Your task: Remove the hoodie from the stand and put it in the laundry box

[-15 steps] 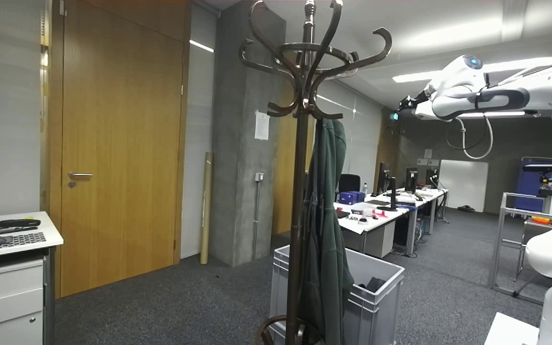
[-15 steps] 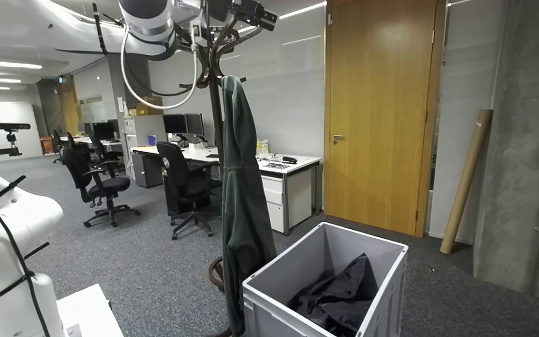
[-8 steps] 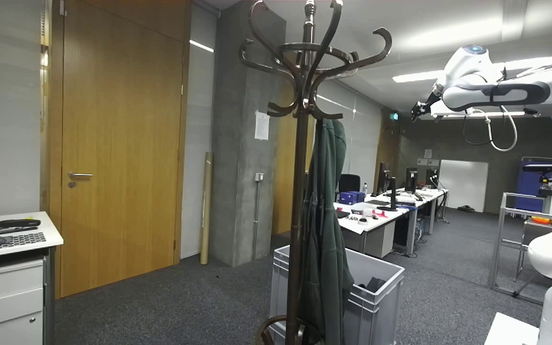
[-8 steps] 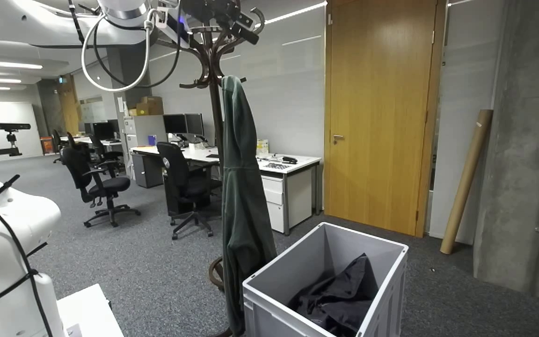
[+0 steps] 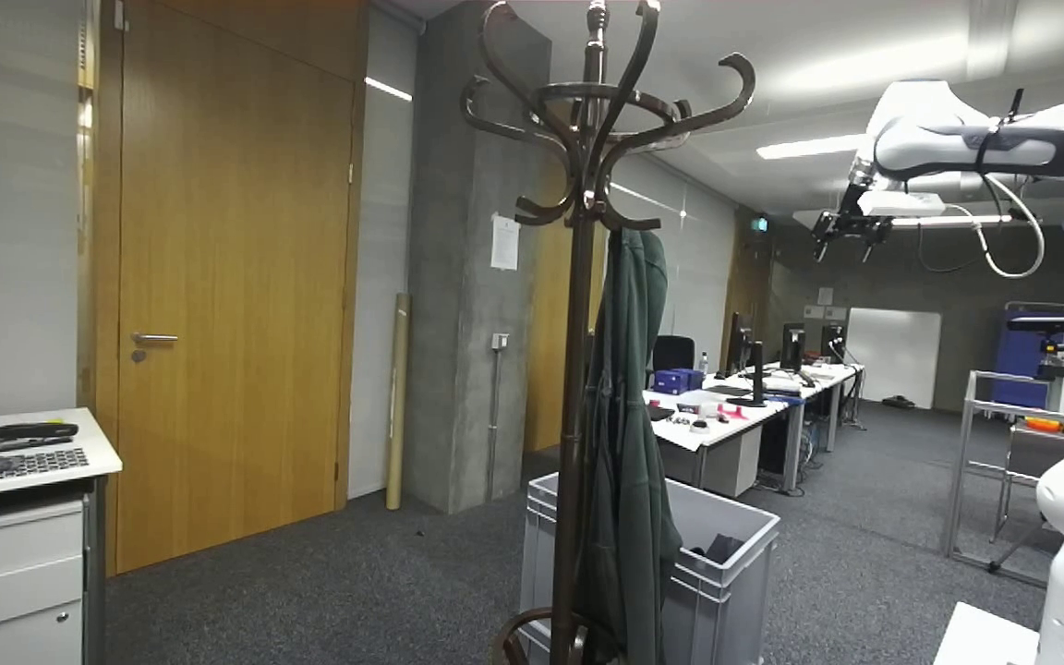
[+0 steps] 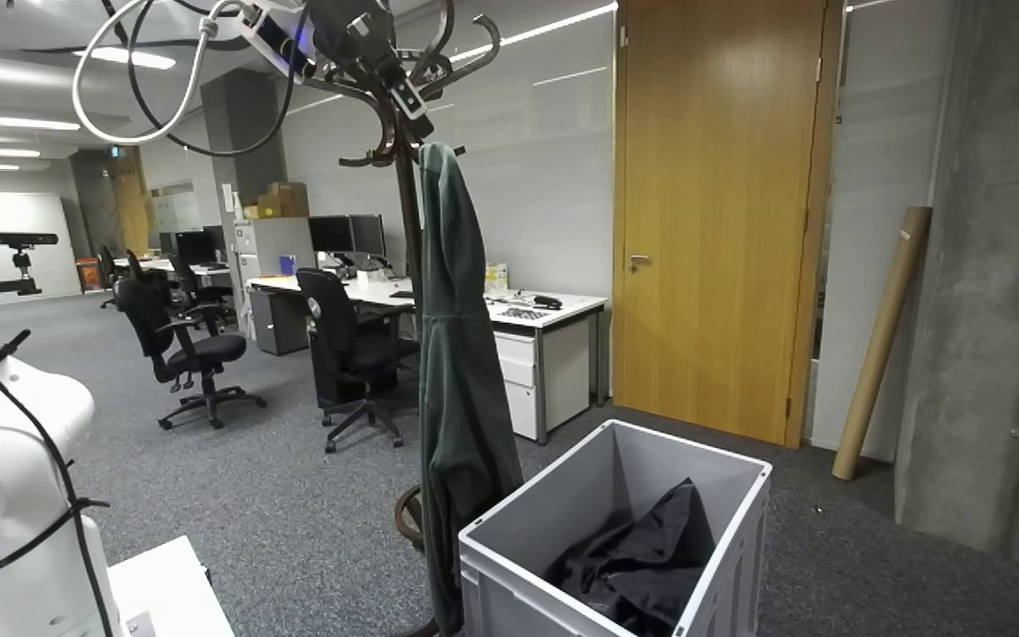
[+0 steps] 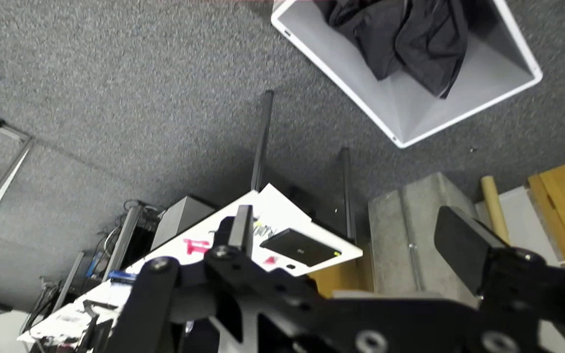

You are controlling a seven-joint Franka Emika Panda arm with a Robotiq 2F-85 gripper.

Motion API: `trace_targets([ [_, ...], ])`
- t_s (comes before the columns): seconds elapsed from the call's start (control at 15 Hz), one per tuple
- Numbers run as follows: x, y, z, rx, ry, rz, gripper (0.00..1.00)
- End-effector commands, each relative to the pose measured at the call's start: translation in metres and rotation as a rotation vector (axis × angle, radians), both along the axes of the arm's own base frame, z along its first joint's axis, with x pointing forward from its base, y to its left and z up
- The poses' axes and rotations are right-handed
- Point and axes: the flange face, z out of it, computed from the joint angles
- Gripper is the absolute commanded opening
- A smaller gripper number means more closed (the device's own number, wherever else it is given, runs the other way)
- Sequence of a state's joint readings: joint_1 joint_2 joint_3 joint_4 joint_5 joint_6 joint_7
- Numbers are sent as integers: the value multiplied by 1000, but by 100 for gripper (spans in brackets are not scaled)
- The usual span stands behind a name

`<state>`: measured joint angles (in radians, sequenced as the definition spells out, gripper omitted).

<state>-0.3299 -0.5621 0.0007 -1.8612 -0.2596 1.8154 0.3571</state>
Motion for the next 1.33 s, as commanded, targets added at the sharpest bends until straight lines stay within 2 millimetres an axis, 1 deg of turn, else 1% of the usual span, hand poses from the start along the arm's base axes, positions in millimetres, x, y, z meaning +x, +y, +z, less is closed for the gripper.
trace_targets([
  [0.0, -7, -2, 1, 76, 101, 84, 100],
  [0.2, -11, -2, -14, 80, 149, 121, 100],
  [0.47, -11, -7, -38, 121, 118, 134, 100],
  [0.67, -9, -10, -65, 190, 130, 137, 100],
  [0.87, -4, -10, -92, 206, 142, 114, 100],
  [0.93, 1, -13, -79, 196, 171, 112, 100],
  [1.07, 4, -13, -91, 199, 179, 114, 100],
  [1.27, 4, -13, -93, 199, 179, 115, 100],
])
